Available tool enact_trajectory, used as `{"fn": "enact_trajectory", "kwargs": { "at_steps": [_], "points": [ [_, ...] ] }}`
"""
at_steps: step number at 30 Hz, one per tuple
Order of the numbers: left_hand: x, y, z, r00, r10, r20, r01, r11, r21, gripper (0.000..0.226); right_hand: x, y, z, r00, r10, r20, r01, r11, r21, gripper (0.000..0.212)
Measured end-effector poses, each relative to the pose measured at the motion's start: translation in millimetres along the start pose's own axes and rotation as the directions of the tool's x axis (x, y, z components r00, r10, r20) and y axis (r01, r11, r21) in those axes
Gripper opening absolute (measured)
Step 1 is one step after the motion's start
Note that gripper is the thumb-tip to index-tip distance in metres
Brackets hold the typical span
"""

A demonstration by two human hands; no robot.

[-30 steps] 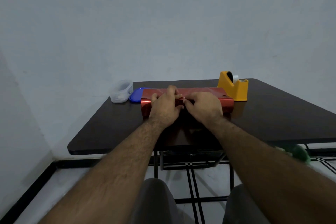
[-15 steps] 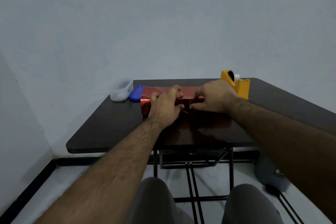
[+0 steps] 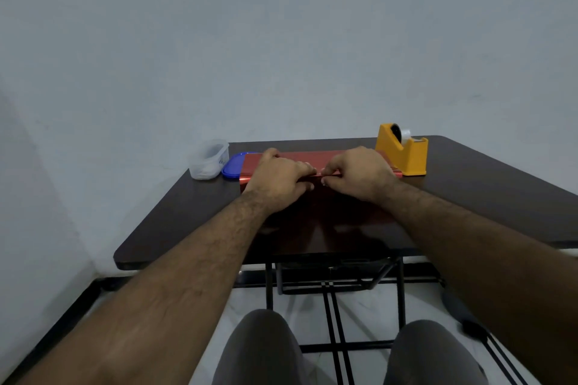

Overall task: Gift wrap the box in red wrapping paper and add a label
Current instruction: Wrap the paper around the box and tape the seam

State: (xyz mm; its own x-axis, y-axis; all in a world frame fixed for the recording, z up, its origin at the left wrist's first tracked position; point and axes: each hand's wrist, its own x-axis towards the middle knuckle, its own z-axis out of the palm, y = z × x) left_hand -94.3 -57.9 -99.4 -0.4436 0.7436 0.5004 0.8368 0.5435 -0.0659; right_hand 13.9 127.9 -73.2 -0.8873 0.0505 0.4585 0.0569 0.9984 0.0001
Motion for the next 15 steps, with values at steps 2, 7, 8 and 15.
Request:
{"fn": "enact_trajectory", "kwargs": {
  "at_steps": [2, 7, 8, 15],
  "points": [
    [2, -3, 0, 1.000, -0.011, 0.005, 0.011, 1.000, -0.019, 0.042, 3, 0, -1, 1.000, 0.020, 0.018, -0.020, 0.999, 0.040, 0.028],
    [9, 3, -7, 1.000, -0.016, -0.002, 0.016, 1.000, -0.015, 0.041, 10, 0, -8, 0.995, 0.047, 0.087, -0.056, 0.993, 0.102, 0.022],
    [10, 4, -7, 1.000, -0.016, 0.001, 0.016, 1.000, -0.012, 0.038, 11, 1, -8, 0.994, 0.055, 0.092, -0.066, 0.991, 0.120, 0.021],
    [10, -1, 0, 0.996, -0.079, -0.030, 0.078, 0.996, -0.030, 0.037, 9, -1, -5, 0.996, 0.074, 0.057, -0.079, 0.994, 0.082, 0.023]
  ]
}}
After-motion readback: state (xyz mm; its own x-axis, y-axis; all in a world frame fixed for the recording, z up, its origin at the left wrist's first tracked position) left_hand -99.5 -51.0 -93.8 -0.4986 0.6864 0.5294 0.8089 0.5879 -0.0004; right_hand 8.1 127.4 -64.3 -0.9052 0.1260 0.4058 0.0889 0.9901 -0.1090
